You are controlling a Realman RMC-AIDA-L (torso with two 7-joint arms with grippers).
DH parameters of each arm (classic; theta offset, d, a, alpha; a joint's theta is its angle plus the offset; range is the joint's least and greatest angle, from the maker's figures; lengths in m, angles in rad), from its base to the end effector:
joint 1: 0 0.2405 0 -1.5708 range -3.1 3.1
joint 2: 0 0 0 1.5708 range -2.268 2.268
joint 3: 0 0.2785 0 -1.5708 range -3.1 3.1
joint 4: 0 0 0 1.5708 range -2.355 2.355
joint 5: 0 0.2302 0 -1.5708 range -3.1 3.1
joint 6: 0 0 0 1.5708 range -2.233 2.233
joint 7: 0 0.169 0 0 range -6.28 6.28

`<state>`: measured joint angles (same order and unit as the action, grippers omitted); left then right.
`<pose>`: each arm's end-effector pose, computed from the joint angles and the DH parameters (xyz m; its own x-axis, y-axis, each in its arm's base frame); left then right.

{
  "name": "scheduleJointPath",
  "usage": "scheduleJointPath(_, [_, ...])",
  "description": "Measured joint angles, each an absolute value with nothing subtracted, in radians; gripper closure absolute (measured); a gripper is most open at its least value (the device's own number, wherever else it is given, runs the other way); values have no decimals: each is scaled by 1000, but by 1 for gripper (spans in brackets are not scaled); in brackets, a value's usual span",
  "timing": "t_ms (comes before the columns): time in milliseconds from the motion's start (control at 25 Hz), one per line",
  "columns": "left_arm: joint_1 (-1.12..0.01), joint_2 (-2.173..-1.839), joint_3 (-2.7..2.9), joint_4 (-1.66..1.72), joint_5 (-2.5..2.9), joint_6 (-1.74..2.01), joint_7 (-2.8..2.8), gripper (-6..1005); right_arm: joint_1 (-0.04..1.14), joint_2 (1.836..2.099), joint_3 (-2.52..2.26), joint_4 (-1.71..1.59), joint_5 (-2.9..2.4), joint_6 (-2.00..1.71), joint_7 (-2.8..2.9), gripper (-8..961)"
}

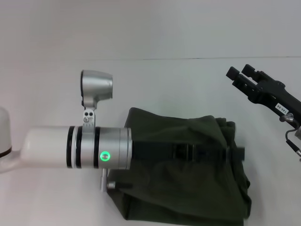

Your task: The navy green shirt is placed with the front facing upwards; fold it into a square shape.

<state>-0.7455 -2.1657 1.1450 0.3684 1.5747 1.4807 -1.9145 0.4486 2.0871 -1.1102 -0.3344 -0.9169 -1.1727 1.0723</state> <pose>-0.1594 0.3505 -0.1409 0.4457 0.8121 0.3765 0.6519 -0.5828 0.4852 0.3041 0.3928 -0.0437 0.4240 -0.2217 -0.8781 -0.8049 -0.5367 -0.2531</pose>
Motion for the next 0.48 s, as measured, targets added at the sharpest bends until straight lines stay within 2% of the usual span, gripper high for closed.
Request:
scheduleJointPath(200, [-756, -2152, 1209, 379, 1666, 1395, -2064, 90, 448, 2086, -1110, -334, -919, -1173, 1076, 288])
scheduleJointPath(480, [-742, -2168, 1196, 438, 1690, 1378, -2129, 96, 448, 2086, -1113, -334, -919, -1181, 1069, 288])
